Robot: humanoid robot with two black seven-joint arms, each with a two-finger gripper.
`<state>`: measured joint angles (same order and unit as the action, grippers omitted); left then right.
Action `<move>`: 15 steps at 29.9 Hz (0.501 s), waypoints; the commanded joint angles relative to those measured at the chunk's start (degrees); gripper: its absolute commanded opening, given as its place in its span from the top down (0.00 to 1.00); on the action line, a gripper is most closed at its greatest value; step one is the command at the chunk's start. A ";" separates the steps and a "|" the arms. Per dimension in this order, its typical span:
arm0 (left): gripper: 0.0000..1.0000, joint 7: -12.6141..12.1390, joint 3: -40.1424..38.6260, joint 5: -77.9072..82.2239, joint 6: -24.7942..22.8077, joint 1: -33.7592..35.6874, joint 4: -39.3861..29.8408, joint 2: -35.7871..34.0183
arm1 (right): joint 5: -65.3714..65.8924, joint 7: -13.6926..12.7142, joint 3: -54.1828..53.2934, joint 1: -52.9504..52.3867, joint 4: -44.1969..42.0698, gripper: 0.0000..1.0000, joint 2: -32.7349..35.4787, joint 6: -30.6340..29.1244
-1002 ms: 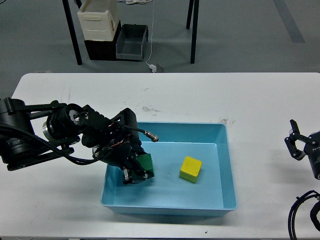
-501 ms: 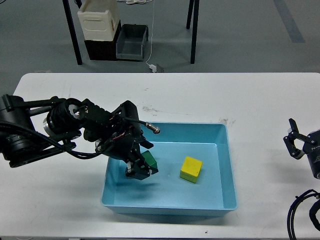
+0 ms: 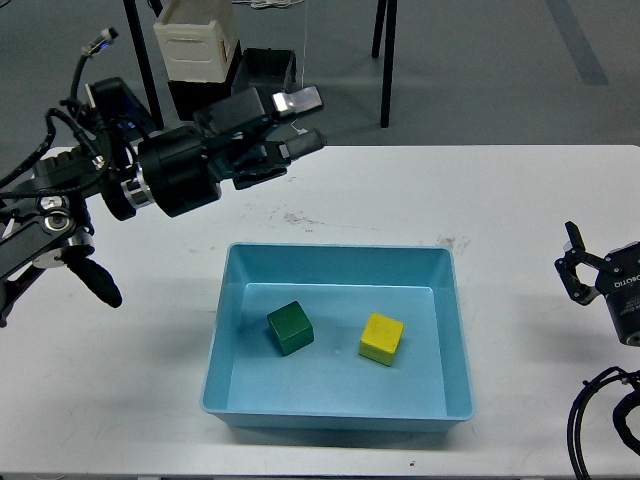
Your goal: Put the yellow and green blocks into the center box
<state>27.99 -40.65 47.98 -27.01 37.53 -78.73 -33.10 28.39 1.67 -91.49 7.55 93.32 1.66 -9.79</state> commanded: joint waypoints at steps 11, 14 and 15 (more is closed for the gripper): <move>0.00 0.01 -8.13 -56.91 12.60 -20.73 -0.81 -0.12 | -25.39 -12.56 -1.24 -3.34 -0.33 0.00 -1.66 0.13; 0.00 0.01 -8.13 -62.30 12.33 -23.80 -2.21 -1.70 | -26.71 -13.53 -1.59 -0.36 0.02 0.00 -1.66 -0.40; 0.00 0.01 -8.22 -62.48 12.33 -25.38 -3.18 -1.97 | -27.41 -13.54 -1.59 0.44 0.02 0.00 -1.66 -1.01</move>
<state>28.00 -48.85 -10.36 -14.36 15.94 -79.98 -33.69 2.68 -11.32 -92.83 5.53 93.13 0.05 -9.78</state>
